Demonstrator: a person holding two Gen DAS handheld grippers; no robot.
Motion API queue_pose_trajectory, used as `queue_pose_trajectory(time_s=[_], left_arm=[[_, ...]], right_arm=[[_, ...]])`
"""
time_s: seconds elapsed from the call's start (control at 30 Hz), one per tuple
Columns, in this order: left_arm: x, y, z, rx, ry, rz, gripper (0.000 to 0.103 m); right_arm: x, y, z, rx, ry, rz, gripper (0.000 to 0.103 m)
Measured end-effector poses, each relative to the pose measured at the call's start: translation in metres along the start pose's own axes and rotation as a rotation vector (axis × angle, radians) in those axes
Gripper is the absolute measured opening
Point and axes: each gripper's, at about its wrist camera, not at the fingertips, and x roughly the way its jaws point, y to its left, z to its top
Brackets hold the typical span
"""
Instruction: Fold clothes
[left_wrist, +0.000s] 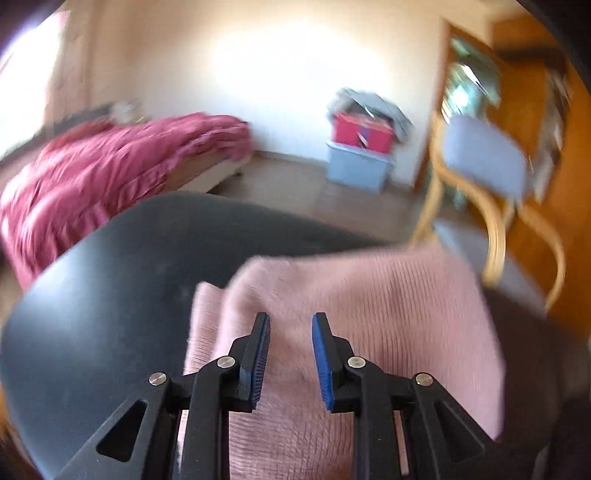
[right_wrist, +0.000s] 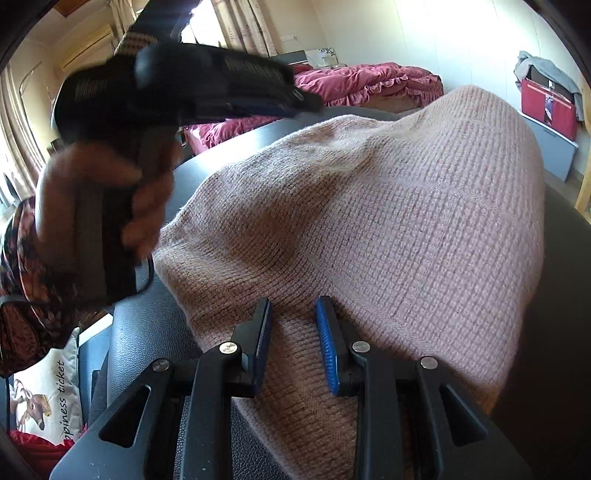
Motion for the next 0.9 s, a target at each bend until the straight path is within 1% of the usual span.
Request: queue_pose_trajectory(time_s=[0.1, 0.17, 0.2, 0.27, 0.37, 0.4, 0.5, 0.57, 0.6, 0.63, 0.67, 0.73, 0.77, 0.8, 0.9], left_arm=[[0.027, 0.008, -0.020, 0.031, 0.040, 0.063, 0.024], [0.027, 0.014, -0.031, 0.014, -0.011, 0.066, 0.024], [0.025, 0.014, -0.033, 0.009, -0.022, 0.071, 0.024], [0.023, 0.010, -0.035, 0.018, -0.035, 0.100, 0.024], [0.019, 0.012, -0.036, -0.010, -0.041, 0.102, 0.024], [0.019, 0.015, -0.036, -0.029, -0.041, 0.086, 0.024], [0.024, 0.038, -0.036, -0.124, -0.025, -0.007, 0.023], [0.024, 0.047, -0.036, -0.171, -0.018, -0.057, 0.023], [0.025, 0.049, -0.037, -0.183, -0.017, -0.069, 0.023], [0.026, 0.051, -0.038, -0.194, -0.017, -0.081, 0.023], [0.027, 0.052, -0.038, -0.197, -0.017, -0.084, 0.023], [0.027, 0.050, -0.038, -0.192, -0.018, -0.079, 0.023], [0.027, 0.050, -0.038, -0.188, -0.019, -0.075, 0.023], [0.028, 0.049, -0.039, -0.185, -0.019, -0.072, 0.023], [0.029, 0.051, -0.040, -0.190, -0.022, -0.078, 0.023]], right_arm=[[0.009, 0.001, 0.006, 0.002, 0.000, 0.004, 0.027], [0.010, 0.001, 0.006, -0.001, 0.001, 0.003, 0.027], [0.010, 0.001, 0.007, -0.004, 0.002, 0.002, 0.027], [0.011, 0.000, 0.008, -0.006, 0.003, 0.000, 0.027], [0.010, -0.003, 0.007, -0.004, 0.003, 0.001, 0.027], [0.009, -0.002, 0.006, -0.005, 0.003, 0.000, 0.027], [0.005, 0.006, 0.004, -0.021, -0.001, -0.015, 0.027], [-0.003, 0.013, 0.004, -0.040, -0.010, -0.027, 0.030], [-0.009, 0.016, 0.003, -0.062, -0.027, -0.035, 0.031], [-0.019, 0.022, 0.006, -0.097, -0.063, -0.048, 0.031], [-0.030, 0.026, 0.010, -0.125, -0.117, -0.064, 0.031], [-0.055, 0.030, 0.016, -0.136, -0.229, -0.104, 0.033], [-0.060, 0.025, 0.021, -0.117, -0.261, -0.131, 0.035], [-0.059, 0.016, 0.027, -0.095, -0.272, -0.159, 0.040], [-0.054, -0.010, 0.046, -0.027, -0.304, -0.245, 0.040]])
